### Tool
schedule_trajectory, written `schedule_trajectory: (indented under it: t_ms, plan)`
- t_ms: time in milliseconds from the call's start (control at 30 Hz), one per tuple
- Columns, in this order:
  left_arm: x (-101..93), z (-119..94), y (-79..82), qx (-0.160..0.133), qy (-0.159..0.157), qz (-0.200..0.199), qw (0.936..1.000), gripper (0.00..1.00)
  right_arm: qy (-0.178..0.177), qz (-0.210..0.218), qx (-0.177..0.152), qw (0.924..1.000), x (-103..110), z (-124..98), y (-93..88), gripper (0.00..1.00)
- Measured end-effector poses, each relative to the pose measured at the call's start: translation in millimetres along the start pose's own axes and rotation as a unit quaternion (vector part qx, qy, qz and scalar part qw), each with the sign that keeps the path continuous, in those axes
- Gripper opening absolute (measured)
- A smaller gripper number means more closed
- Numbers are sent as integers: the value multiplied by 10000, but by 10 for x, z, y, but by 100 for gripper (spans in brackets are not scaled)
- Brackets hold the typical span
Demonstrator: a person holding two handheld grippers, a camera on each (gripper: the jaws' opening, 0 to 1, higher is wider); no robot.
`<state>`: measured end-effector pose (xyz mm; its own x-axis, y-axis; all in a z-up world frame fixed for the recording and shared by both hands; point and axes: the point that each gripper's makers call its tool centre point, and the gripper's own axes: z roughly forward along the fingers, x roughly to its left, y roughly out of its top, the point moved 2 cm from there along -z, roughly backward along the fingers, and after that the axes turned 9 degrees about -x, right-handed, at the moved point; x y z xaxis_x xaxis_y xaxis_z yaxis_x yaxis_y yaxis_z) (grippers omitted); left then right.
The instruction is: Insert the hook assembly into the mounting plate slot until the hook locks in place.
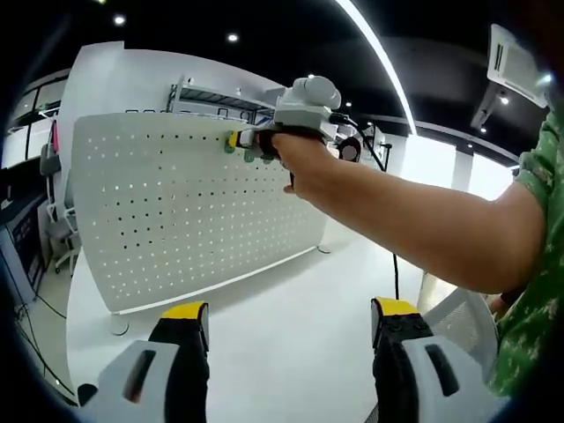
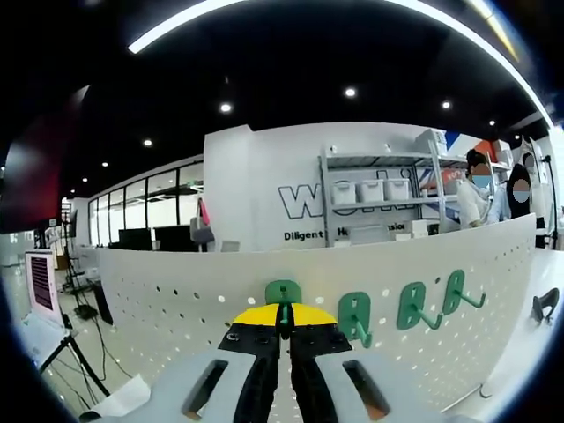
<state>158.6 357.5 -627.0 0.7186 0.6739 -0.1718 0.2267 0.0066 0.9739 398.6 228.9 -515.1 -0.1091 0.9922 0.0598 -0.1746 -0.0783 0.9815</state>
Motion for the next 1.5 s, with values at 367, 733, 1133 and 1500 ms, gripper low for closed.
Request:
schedule_trajectory:
  t_ms: [367,733,1133,1500]
  plan:
    - [13,-1,0,-6,4,-7,10000,77,-2,-2,23,10000,-6,12,-29,2]
    - [26,-3,-1,-6,-10,-11,10000,76,-9,-15,60,10000,-28,46,-79,1]
    - [48,-4,1,2,-14,-6,10000,76,-15,-5,34,10000,-21,60,-97,2]
    - [49,4,-12,21,-27,-8,10000,75,-25,-29,28,10000,-24,63,-120,2]
